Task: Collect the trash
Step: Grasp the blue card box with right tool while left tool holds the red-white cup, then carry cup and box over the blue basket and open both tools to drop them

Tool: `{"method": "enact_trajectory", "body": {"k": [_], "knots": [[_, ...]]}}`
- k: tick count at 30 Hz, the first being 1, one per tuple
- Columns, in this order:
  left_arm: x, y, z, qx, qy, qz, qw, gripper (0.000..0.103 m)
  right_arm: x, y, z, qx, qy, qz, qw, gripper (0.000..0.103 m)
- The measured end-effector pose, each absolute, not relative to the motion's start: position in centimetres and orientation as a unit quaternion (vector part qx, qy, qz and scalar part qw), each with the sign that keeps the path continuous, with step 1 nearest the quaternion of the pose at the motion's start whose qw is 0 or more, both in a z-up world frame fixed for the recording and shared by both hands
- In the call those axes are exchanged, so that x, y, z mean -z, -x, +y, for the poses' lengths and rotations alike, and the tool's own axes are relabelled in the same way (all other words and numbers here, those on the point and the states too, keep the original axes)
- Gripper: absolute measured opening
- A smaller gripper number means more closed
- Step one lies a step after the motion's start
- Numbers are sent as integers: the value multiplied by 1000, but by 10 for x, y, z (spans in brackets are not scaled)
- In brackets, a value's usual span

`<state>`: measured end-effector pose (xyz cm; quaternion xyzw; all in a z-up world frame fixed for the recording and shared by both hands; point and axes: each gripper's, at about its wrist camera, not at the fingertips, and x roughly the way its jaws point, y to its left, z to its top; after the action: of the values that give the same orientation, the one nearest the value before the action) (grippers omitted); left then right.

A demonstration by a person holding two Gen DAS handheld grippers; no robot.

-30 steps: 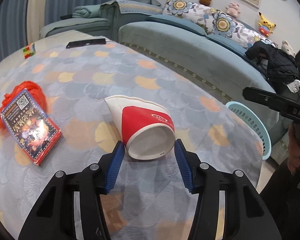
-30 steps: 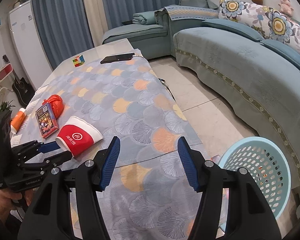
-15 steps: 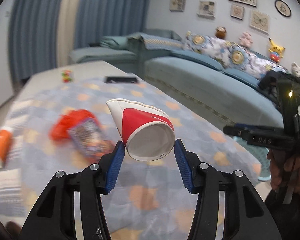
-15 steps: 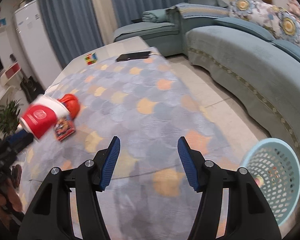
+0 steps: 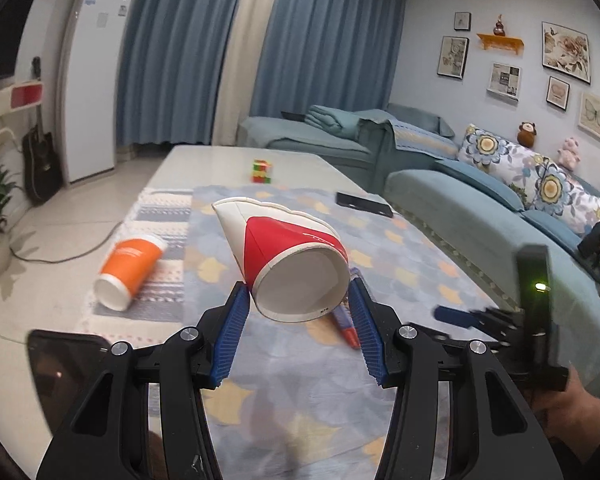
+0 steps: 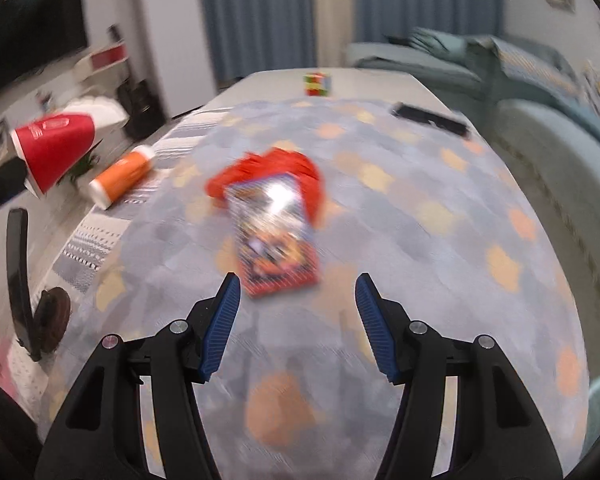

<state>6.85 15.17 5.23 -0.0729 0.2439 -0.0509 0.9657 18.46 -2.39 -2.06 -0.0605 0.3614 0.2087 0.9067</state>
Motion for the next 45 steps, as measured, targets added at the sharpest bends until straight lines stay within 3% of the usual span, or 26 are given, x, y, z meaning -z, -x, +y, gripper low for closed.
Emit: {"method": "enact_trajectory", "body": {"k": [4, 10, 12, 14, 16, 22, 45], "knots": [[-56, -63, 160, 48, 75, 241, 967, 49, 32, -204, 18, -207, 116, 361, 902, 65], [-54, -63, 167, 48, 95, 247, 963, 49, 67, -230, 38, -169, 174, 374, 895, 67], [-54, -65, 165, 49, 93, 248, 963, 49, 68, -239, 28, -161, 141, 388, 897, 66], [-51, -66, 163, 51, 92, 250, 963, 49, 66, -244, 15, -156, 99, 400, 898, 57], [-48, -69, 161, 53, 89, 253, 962, 49, 64, -247, 3, -144, 81, 412, 896, 34], [-46, -72, 152, 62, 81, 253, 962, 49, 43, -235, -36, -138, 9, 406, 903, 16], [-45, -65, 107, 100, 31, 237, 966, 49, -5, -183, -111, -134, -46, 356, 924, 15]]}}
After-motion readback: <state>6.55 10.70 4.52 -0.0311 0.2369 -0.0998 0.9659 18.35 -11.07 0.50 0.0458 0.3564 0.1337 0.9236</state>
